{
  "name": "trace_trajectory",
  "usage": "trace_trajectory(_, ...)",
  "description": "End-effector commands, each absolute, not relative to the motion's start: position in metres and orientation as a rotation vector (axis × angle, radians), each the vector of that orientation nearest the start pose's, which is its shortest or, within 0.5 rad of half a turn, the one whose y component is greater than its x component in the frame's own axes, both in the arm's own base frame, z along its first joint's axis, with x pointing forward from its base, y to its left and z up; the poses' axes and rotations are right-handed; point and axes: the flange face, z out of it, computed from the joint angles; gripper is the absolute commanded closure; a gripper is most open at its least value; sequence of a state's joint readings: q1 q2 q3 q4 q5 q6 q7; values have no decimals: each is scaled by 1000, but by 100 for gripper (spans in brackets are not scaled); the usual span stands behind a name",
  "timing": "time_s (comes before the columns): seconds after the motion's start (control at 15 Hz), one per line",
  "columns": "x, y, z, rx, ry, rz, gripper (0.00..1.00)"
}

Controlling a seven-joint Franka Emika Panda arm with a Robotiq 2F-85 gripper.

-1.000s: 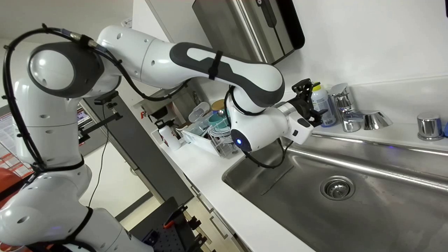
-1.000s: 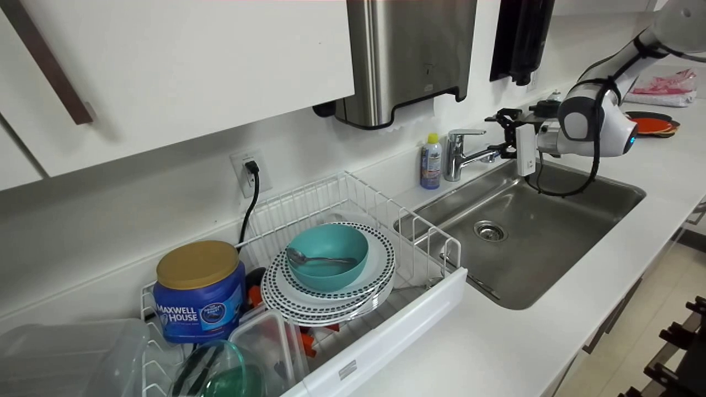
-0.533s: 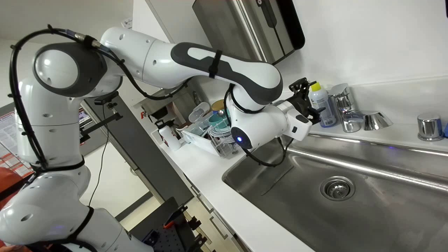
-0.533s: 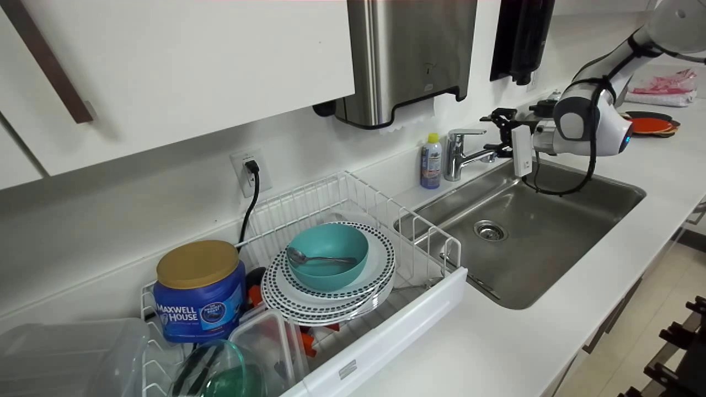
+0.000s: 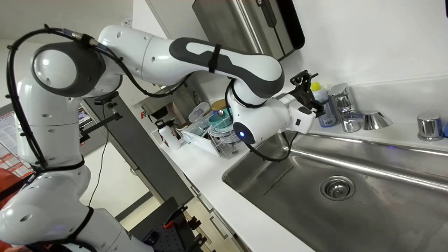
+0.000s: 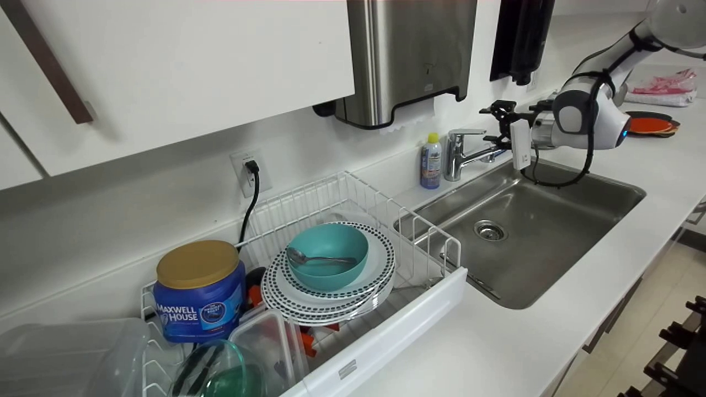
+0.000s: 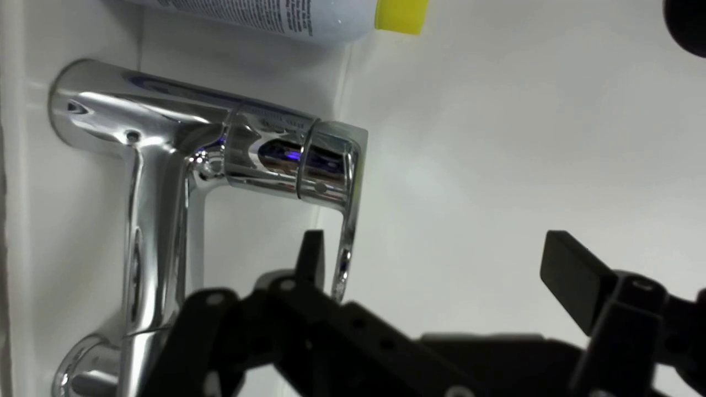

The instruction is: Lift u the tap handle

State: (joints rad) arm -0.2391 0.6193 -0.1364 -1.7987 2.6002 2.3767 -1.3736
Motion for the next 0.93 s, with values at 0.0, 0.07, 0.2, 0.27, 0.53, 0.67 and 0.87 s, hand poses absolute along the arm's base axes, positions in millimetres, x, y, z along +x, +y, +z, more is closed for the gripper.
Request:
trace_trajectory(0.0, 633, -234, 222, -1533, 1180, -1297, 0)
trace_trajectory(0.07, 635, -234, 222, -1536, 1179, -1298, 0)
trace_trajectory(0.2, 637, -235, 222, -1545, 1180, -1304, 0)
trace_trajectory(0.27, 638, -235, 222, -1546, 1179, -1305, 0)
trace_trajectory(0.53, 638, -235, 219, -1571, 1198, -1303, 0)
trace_trajectory(0.67, 639, -235, 219, -1568, 1196, -1303, 0)
trace_trajectory(0.87, 644, -240, 221, -1559, 1187, -1317, 0)
